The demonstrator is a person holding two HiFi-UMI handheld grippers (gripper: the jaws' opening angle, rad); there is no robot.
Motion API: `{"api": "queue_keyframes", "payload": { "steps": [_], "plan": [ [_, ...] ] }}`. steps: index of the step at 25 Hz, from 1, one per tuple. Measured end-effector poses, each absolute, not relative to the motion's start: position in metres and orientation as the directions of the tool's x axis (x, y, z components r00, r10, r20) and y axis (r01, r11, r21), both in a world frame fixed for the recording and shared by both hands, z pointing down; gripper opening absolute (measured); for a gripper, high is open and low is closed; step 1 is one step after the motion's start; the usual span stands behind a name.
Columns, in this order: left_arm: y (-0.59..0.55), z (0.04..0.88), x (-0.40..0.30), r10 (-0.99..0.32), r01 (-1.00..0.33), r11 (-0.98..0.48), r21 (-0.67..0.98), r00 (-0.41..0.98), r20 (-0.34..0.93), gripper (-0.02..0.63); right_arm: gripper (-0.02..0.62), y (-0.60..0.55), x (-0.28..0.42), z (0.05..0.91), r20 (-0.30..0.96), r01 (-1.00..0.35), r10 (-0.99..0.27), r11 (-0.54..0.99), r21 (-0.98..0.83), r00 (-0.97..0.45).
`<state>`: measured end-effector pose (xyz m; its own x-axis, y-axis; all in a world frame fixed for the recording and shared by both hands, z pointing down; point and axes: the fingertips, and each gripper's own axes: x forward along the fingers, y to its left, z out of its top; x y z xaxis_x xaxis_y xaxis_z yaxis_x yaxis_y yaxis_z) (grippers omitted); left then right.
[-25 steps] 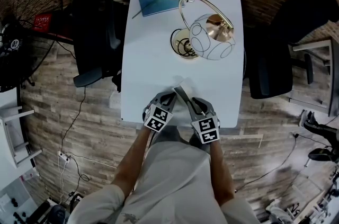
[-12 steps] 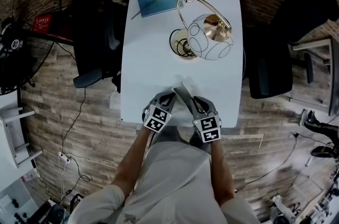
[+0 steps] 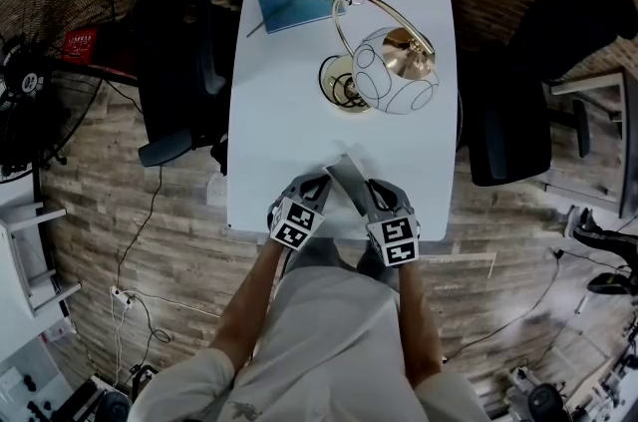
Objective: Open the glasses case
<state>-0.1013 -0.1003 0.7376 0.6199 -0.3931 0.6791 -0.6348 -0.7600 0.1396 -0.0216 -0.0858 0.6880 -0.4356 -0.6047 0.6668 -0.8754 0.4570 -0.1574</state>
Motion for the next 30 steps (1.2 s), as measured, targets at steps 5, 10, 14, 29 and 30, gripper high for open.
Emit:
{"api": "queue_keyframes", "payload": {
  "steps": [5,10,14,29,30],
  "plan": [
    [-0.100,0.738,-0.102,-0.393,-0.634,-0.761,0.139,0.620,0.679,0.005,0.028,-0.087,-0.020,0.689,0.666,-0.879,-0.609,0.451,-0.157,-0.431],
    [-0.100,0.740,-0.103,-0.393,-0.634,-0.762,0.133,0.616,0.683,0.006,0.028,-0.088,-0.015,0.691,0.679,-0.881,-0.601,0.448,-0.150,-0.421],
    [-0.100,0.738,-0.102,-0.391,-0.634,-0.760,0.139,0.618,0.682,0.006,0.027,-0.090,-0.013,0.691,0.678,-0.883,-0.605,0.445,-0.147,-0.418],
    [-0.101,0.738,-0.101,-0.397,-0.639,-0.757,0.135,0.614,0.682,0.006,0.026,-0.097,-0.003,0.694,0.676,-0.893,-0.617,0.427,-0.143,-0.403],
    [-0.101,0.738,-0.101,-0.397,-0.639,-0.757,0.134,0.614,0.683,0.006,0.025,-0.097,-0.002,0.695,0.679,-0.894,-0.616,0.425,-0.141,-0.400]
  ]
}}
